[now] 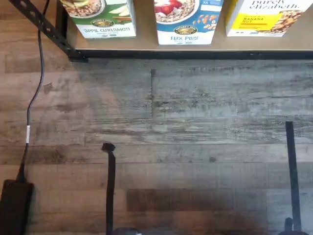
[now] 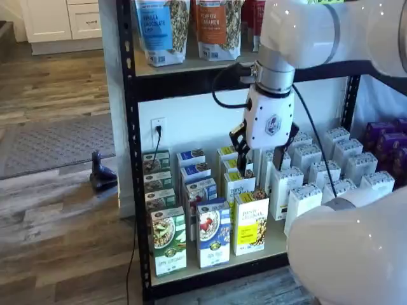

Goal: Pick up the blue and white box that is on the bottom shelf, the second box from the left

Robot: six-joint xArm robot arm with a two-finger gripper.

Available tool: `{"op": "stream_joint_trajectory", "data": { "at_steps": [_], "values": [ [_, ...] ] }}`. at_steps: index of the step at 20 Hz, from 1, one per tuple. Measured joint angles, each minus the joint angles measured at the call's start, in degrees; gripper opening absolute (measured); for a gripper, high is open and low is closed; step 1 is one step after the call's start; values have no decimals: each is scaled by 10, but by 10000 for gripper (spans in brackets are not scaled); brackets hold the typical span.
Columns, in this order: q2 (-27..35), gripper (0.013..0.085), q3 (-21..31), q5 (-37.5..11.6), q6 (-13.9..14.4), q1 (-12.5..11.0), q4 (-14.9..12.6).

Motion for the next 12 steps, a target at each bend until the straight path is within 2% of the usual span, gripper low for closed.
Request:
{"op": "stream_joint_trajectory", "data": {
  "at_steps": [4,12],
  "values": [
    [23,850,16,-31,0,0,-2],
    [56,850,44,-106,-32,-22,14]
  ]
}}
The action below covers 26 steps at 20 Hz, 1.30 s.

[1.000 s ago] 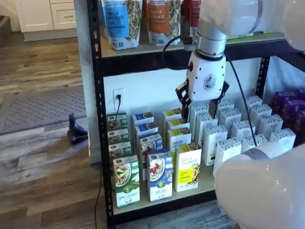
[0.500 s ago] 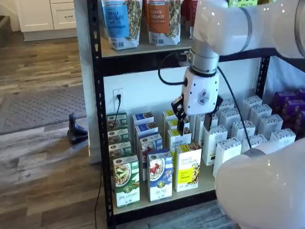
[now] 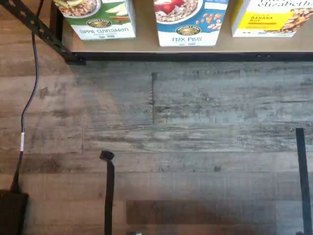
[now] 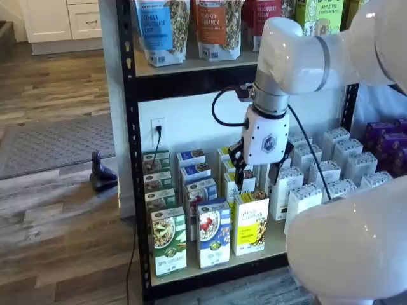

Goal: Pick up the blue and white box that is on the bottom shelf, the second box from the left

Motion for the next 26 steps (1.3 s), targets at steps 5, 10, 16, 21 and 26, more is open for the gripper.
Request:
{"op": "stream_joint_trajectory", "data": {
  "at_steps": [5,10,16,21,26],
  "values": [
    [32,850,9,-40,-8,-9,-4],
    [72,850,12,-65,-21,-11,10],
    [134,850,6,-116,6,1,-17],
    [188,850,-1,-179,-10,2,3],
    [249,850,-24,-220,8,5,-19]
  ]
}}
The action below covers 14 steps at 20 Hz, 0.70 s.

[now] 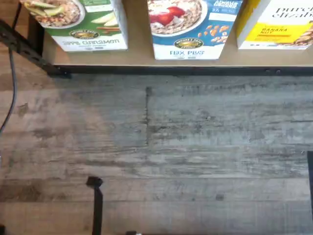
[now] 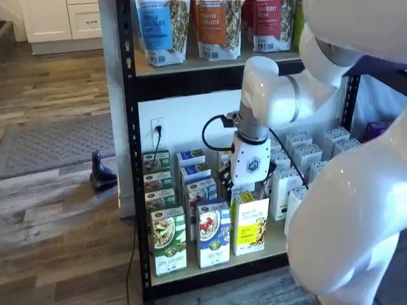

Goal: Pick up the blue and white box that is on the bottom shelf, the second box from the left

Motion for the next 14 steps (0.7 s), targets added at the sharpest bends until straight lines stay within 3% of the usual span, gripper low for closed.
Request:
{"op": "stream_joint_trajectory", "data": {
  "at_steps": [4,8,11,14],
  "values": [
    [46,850,-21,-25,12,3,-11],
    [83,850,-34,-57,9,6,-5],
    [112,850,-44,-82,30,10,-26],
    [138,850,-57,-101,33,14,-25]
  ]
}}
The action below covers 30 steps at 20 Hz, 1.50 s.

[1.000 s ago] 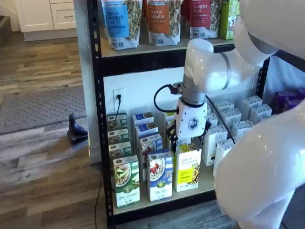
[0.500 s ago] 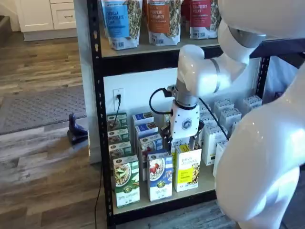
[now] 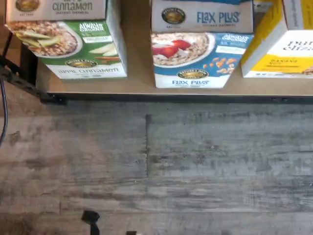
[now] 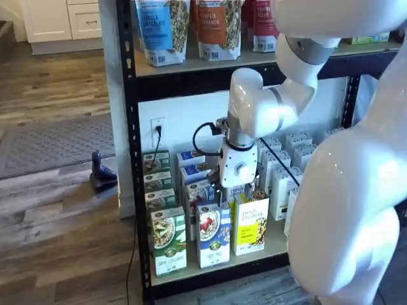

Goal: Pick up the blue and white box that is on the bottom shelf, the second box from the left

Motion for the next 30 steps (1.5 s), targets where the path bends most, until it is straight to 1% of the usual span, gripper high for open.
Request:
{"op": "stream_joint_trajectory", "data": {
  "at_steps": [4,7,9,14,19,21,23,30],
  "values": [
    [37,850,-24,-17,-4,4,9],
    [67,850,-47,-11,7,5,-2],
    [87,850,-60,-9,5,4,-1],
    [148,850,-90,-36,-25,-2,25],
    [215,850,-124,-73,-68,-11,60],
    [237,850,-137,-84,-76,-14,65],
    [255,850,-149,-91,-78,-15,66],
    [311,850,-191,-108,-67,-23,45]
  ]
}}
